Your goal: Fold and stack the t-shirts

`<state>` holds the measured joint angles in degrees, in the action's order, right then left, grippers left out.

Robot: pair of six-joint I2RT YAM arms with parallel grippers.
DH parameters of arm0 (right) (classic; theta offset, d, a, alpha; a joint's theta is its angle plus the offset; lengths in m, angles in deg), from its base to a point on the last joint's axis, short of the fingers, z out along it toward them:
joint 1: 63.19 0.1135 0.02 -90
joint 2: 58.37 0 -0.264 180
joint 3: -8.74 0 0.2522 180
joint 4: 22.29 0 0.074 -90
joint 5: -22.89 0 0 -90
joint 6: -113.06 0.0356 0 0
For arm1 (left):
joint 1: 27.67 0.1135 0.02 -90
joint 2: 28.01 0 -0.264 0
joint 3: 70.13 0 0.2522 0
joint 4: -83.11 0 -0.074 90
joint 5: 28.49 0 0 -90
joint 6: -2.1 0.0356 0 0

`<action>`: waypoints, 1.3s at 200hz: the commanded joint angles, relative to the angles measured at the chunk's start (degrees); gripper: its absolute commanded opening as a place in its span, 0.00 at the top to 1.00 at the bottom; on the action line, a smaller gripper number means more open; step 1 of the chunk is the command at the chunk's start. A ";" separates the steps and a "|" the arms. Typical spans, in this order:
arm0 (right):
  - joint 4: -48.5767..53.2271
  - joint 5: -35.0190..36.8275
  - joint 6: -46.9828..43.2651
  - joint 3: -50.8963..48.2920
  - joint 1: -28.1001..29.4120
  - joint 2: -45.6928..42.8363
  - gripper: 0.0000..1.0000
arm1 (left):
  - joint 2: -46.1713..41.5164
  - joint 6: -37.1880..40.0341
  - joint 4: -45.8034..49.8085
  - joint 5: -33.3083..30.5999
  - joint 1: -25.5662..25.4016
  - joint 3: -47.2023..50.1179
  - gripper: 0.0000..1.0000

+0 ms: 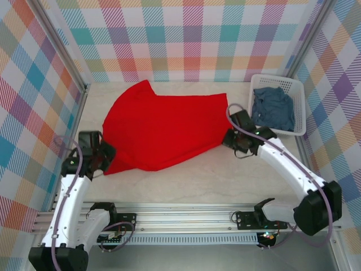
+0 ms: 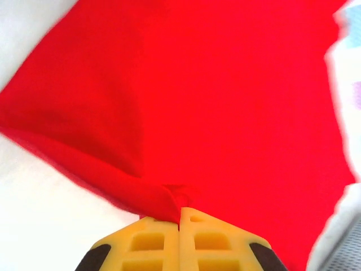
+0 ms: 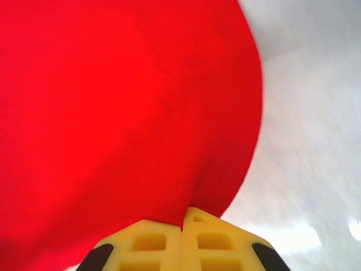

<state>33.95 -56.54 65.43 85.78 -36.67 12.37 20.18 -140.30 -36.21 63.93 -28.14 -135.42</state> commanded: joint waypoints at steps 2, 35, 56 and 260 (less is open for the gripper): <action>-5.16 3.21 -9.60 12.05 0.28 -0.68 1.00 | 3.33 7.18 -2.79 -4.75 -0.49 -13.58 1.00; -8.29 3.67 -15.36 28.22 0.28 0.54 1.00 | 8.83 12.07 -2.93 -11.93 -0.42 -33.85 1.00; -10.88 4.00 -16.73 34.21 0.28 -0.31 1.00 | 10.47 15.55 -3.85 -17.35 -0.49 -44.86 1.00; -6.35 -14.90 -6.03 79.40 -10.65 40.22 1.00 | 63.66 13.05 -15.39 2.49 6.62 -107.58 1.00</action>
<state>26.58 -66.79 58.89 152.03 -45.41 50.14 89.51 -123.58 -46.51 60.85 -23.09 -236.55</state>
